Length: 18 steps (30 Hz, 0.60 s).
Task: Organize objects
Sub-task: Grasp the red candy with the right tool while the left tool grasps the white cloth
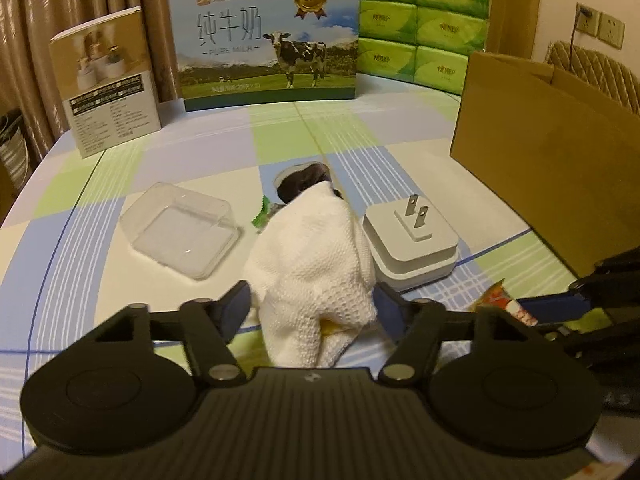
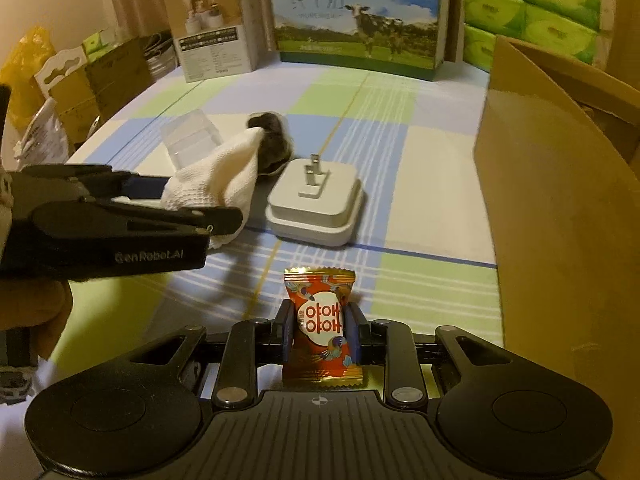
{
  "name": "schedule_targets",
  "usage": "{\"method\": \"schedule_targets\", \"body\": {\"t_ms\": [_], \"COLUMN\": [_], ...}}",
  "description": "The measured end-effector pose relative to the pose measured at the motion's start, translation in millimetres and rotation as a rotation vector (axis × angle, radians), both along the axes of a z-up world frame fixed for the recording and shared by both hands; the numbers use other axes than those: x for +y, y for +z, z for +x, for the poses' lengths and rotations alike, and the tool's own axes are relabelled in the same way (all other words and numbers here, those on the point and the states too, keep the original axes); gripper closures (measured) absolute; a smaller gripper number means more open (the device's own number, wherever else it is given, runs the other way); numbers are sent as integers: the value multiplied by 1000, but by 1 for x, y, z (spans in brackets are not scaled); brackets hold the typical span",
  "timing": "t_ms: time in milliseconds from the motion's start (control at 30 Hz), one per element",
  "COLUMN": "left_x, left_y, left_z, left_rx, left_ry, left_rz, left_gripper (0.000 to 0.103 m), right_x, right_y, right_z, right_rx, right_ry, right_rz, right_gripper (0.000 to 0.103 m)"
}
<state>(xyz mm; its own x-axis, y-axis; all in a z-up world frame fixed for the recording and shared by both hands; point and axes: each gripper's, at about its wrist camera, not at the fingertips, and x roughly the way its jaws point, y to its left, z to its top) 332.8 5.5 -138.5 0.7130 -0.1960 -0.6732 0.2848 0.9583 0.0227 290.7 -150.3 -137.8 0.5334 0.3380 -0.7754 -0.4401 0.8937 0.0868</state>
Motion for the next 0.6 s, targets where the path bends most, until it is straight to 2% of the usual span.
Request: {"method": "schedule_targets", "body": {"t_ms": [167,267,433,533,600], "left_x": [-7,-5,0,1,1], "left_y": [1,9,22,22,20], "left_z": [-10,-27,-72,-98,-108], "left_rx": [-9,32,79,82,73], "left_ry": [-7,0,-8,-6,1], "left_rz": [37,41,36,37,51], "left_gripper": [68,71,71,63,52], "right_x": [-11,-16,-21,-22,-22], "right_y": [4,8,17,20,20], "right_z": [-2,-11,-32,-39,-40], "right_rx": [3,8,23,26,28], "right_ry": [-41,-44,-40,-42,-45], "right_rz": [12,29,66,79,81], "right_gripper": [80,80,80,80,80]}}
